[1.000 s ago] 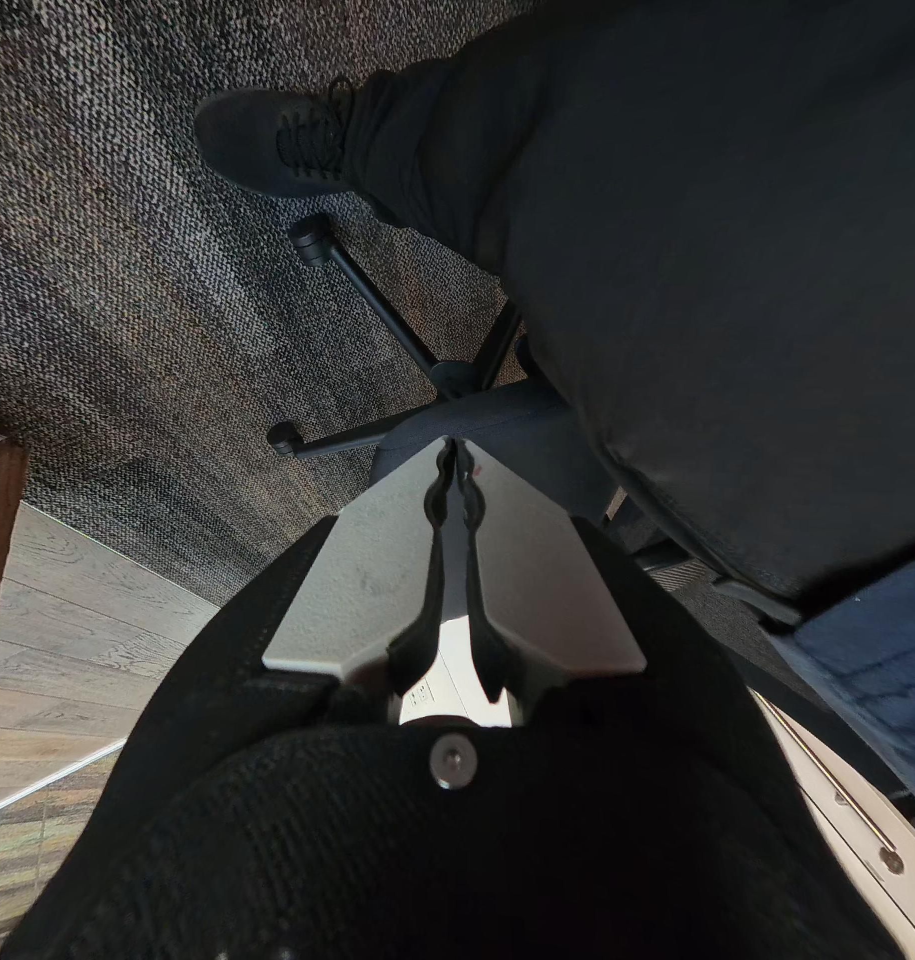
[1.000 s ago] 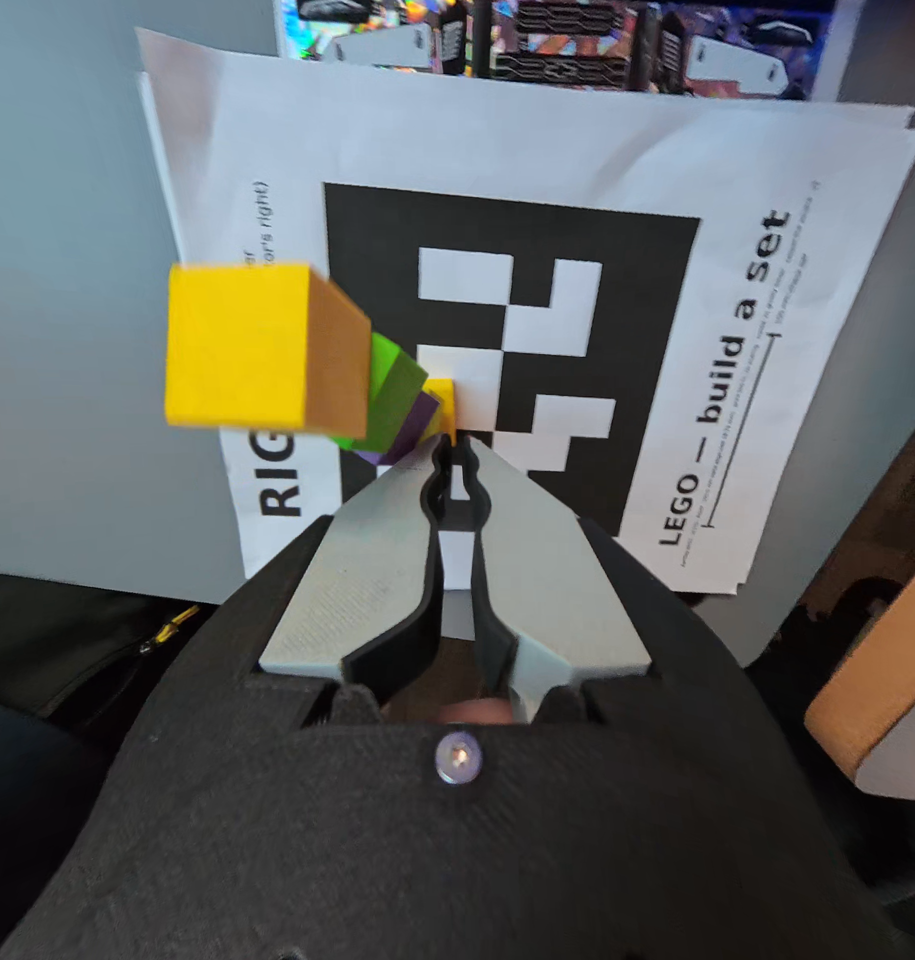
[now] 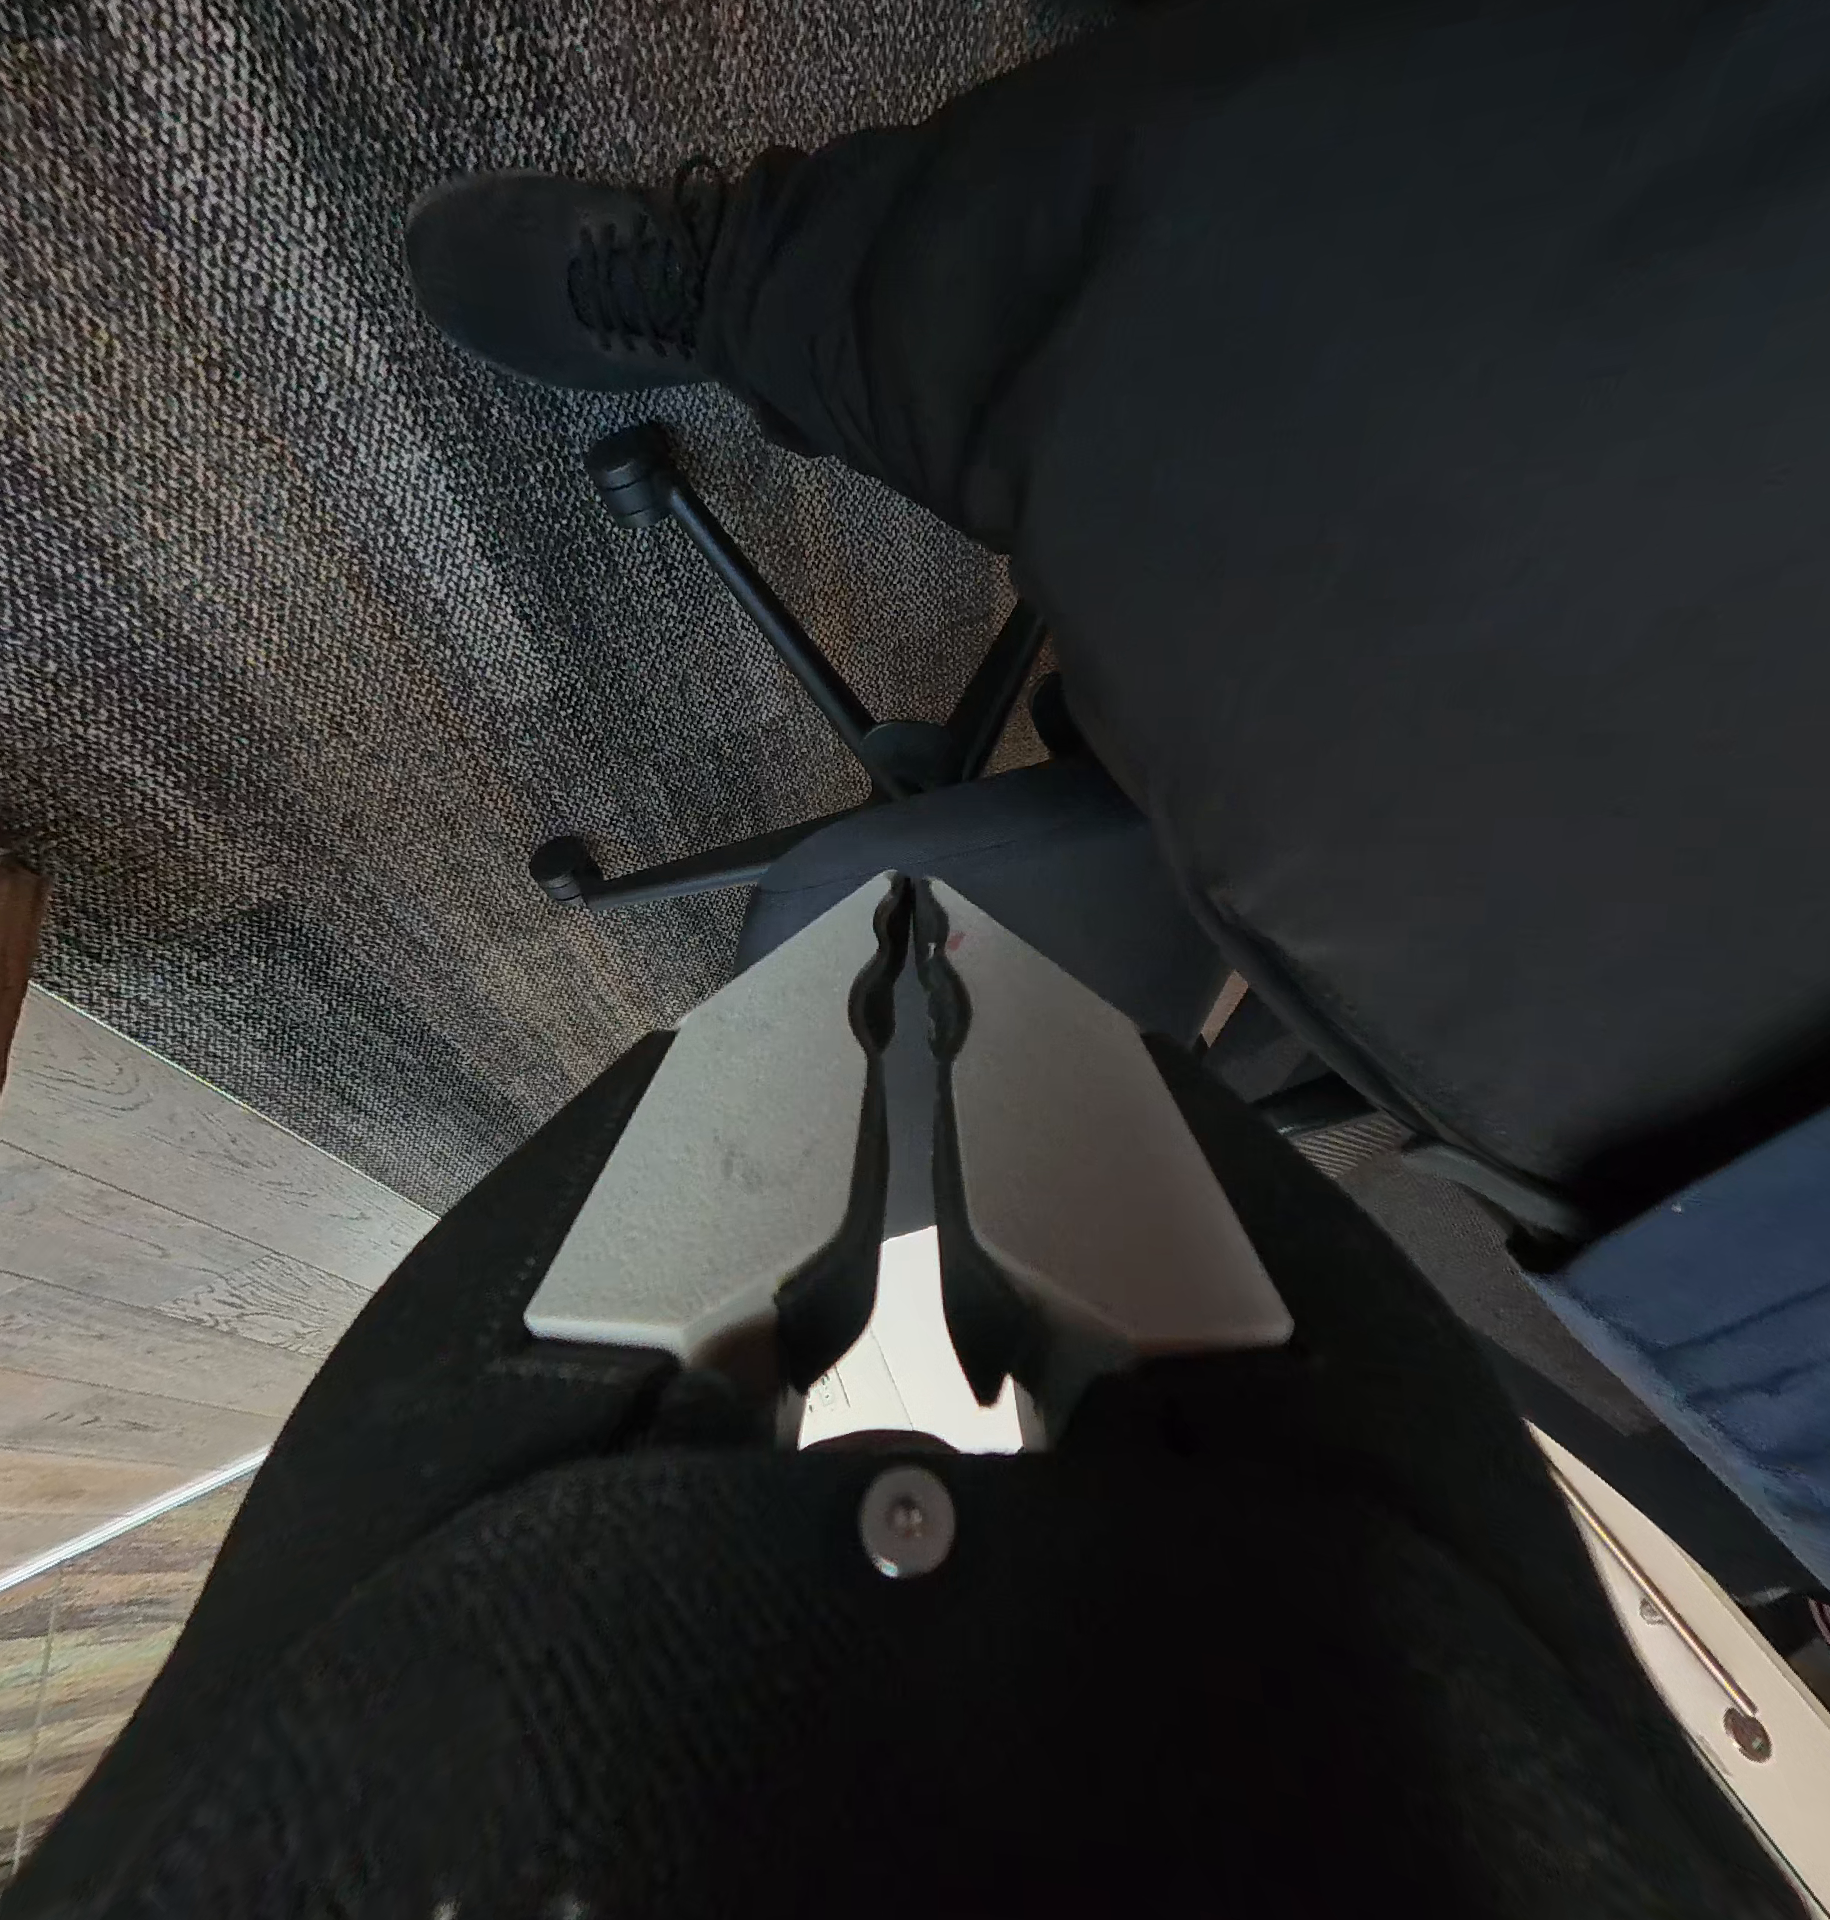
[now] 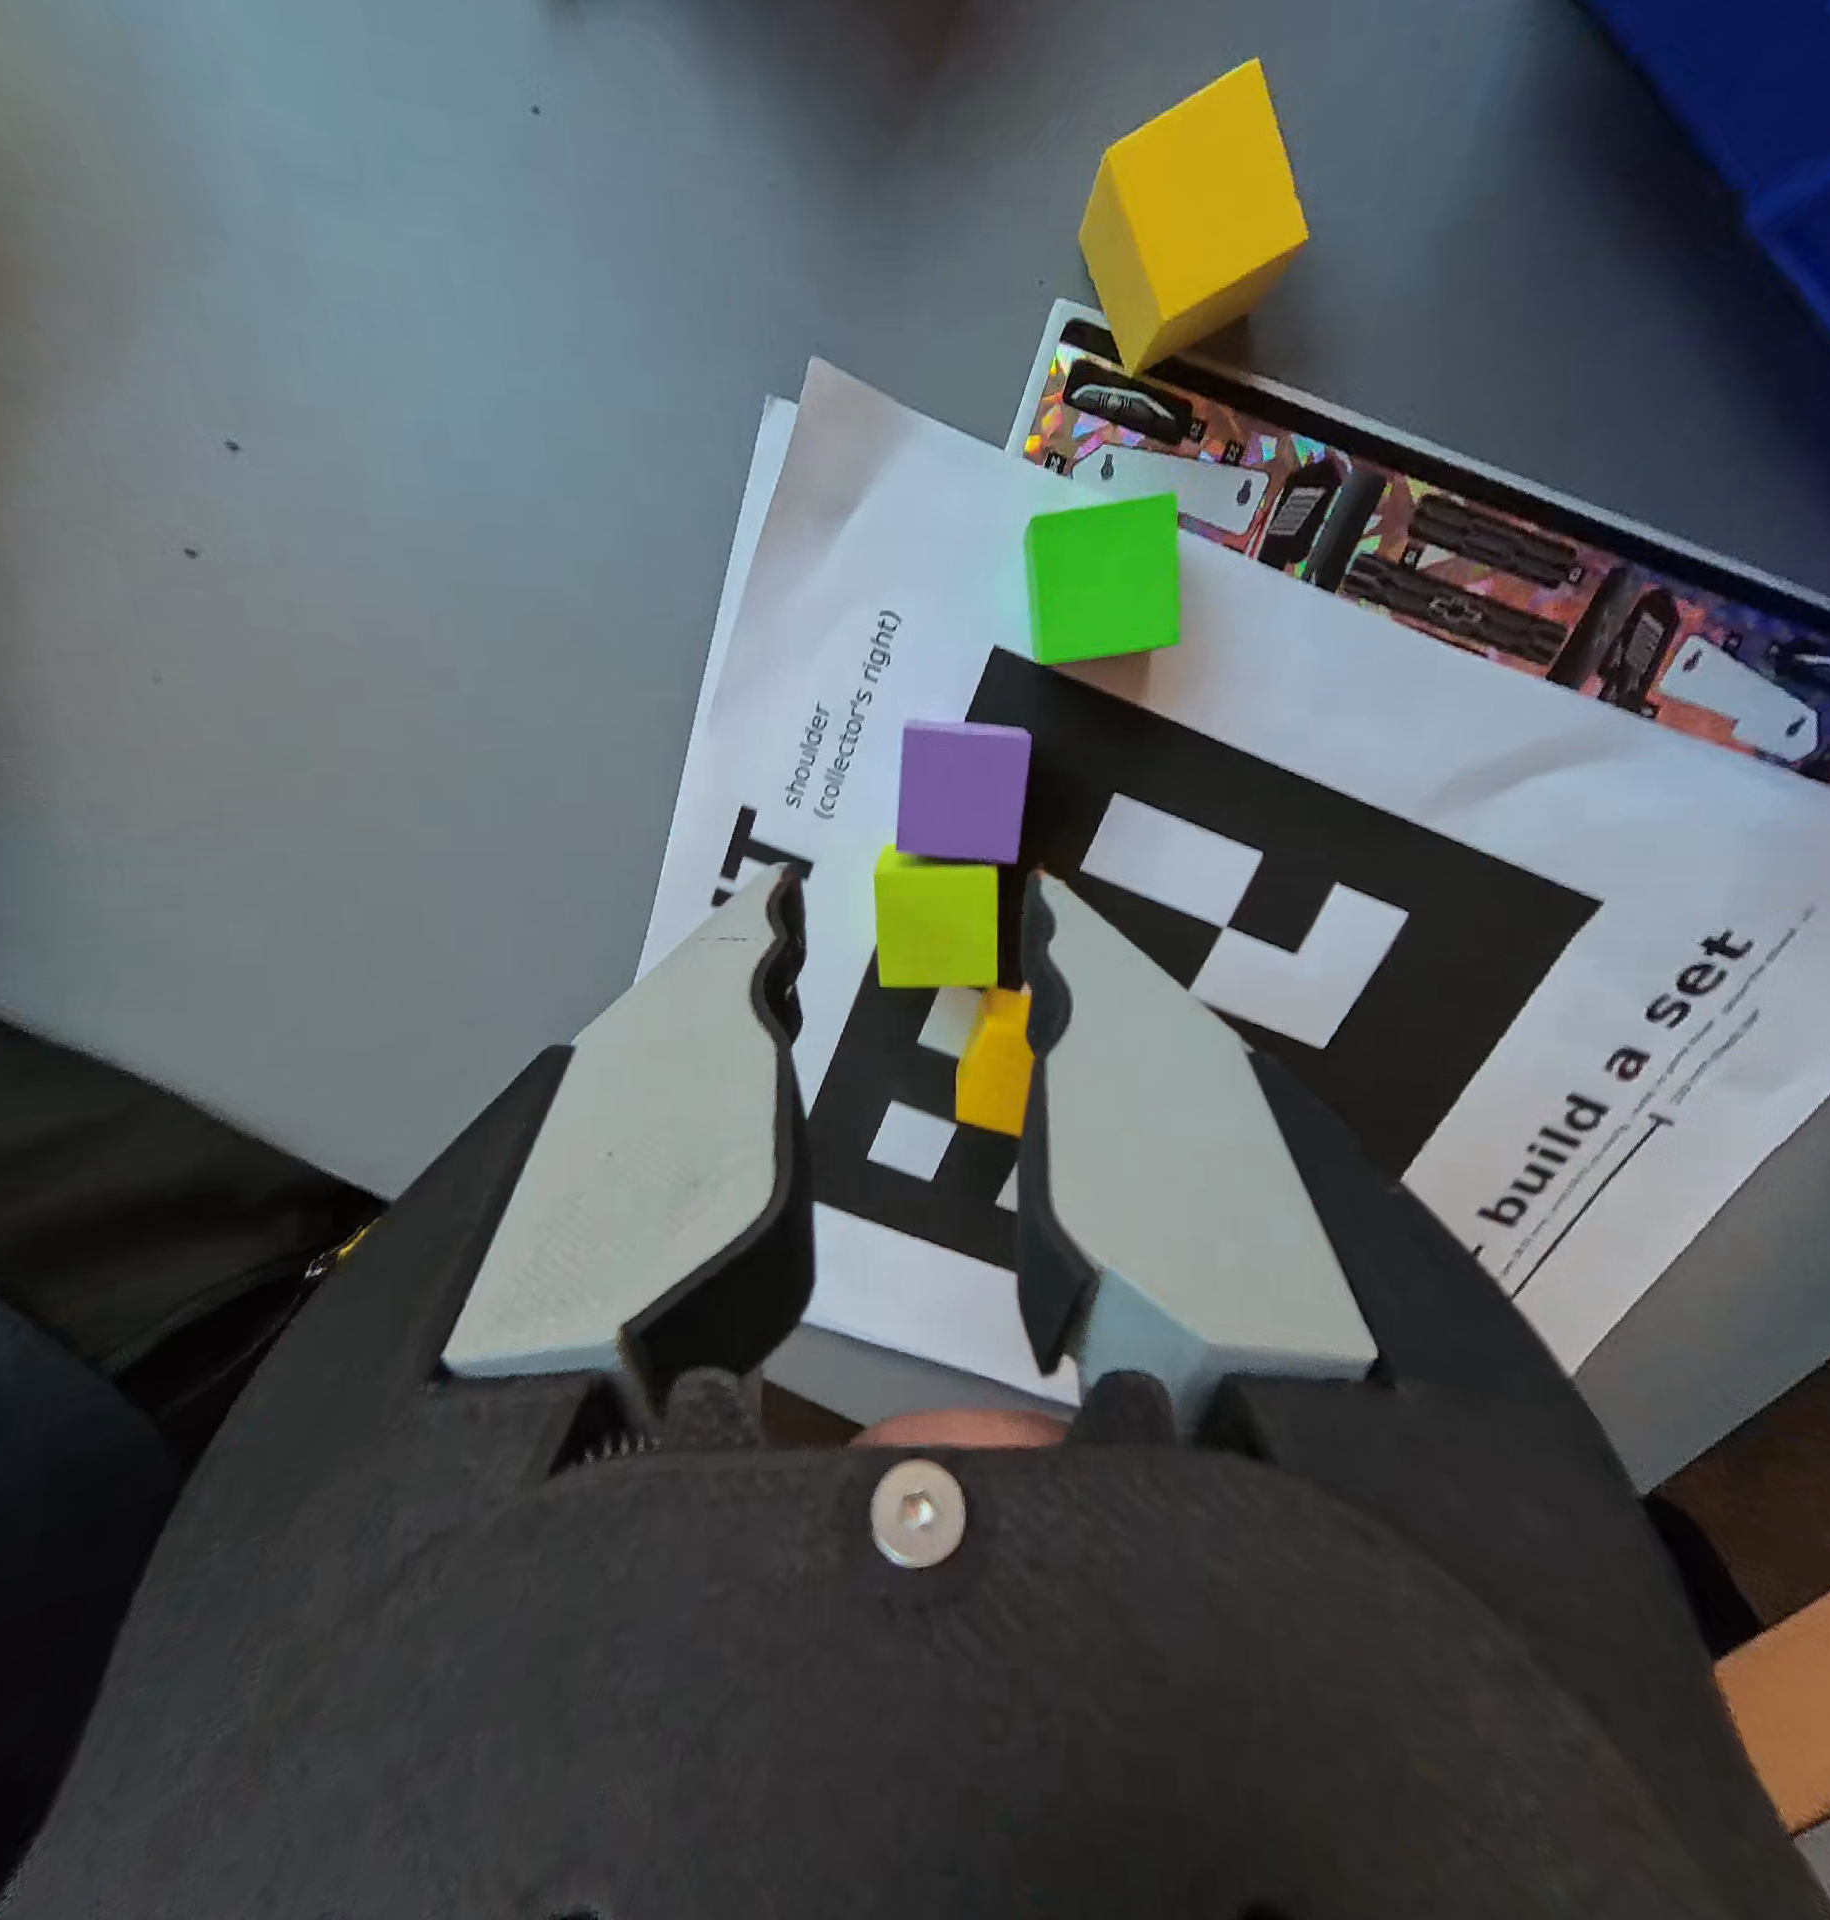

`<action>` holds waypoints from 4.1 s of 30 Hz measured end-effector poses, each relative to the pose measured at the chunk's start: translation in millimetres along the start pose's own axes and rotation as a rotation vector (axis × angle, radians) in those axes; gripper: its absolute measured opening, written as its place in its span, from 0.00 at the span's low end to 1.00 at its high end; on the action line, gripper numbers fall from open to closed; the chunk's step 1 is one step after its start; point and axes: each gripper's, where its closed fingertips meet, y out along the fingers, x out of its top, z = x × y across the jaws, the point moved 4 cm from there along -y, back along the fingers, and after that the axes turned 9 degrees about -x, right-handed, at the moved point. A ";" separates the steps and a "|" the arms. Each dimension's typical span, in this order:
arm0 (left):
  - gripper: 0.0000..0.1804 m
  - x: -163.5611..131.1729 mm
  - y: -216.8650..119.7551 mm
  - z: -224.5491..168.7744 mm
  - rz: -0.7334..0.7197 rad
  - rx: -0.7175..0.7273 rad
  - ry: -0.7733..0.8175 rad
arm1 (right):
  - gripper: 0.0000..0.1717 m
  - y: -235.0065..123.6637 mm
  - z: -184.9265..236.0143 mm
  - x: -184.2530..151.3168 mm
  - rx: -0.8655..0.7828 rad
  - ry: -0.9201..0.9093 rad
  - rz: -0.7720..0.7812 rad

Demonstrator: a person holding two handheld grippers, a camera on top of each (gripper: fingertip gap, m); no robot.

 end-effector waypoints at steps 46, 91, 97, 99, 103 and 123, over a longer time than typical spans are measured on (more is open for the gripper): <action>0.00 -8.9 9.7 -6.1 -0.006 -0.020 -0.027 | 0.15 10.8 57.7 34.4 0.095 -0.163 0.007; 0.20 20.8 49.0 -205.6 -0.112 0.125 0.195 | 0.16 -3.6 -21.5 -69.2 0.482 -0.176 -0.222; 0.18 132.7 -3.1 -264.0 -0.157 0.408 0.482 | 0.15 -25.6 -34.3 -69.1 0.565 -0.210 -0.329; 0.20 171.2 -19.6 -282.0 -0.186 0.414 0.544 | 0.16 -32.7 -39.4 -66.7 0.562 -0.193 -0.352; 0.23 248.6 -26.3 -320.7 -0.214 0.389 0.745 | 0.15 -46.5 -48.8 -69.4 0.560 -0.104 -0.384; 0.15 399.5 15.0 -338.8 0.272 0.459 1.538 | 0.14 -87.7 -19.2 -131.1 0.327 0.282 -0.346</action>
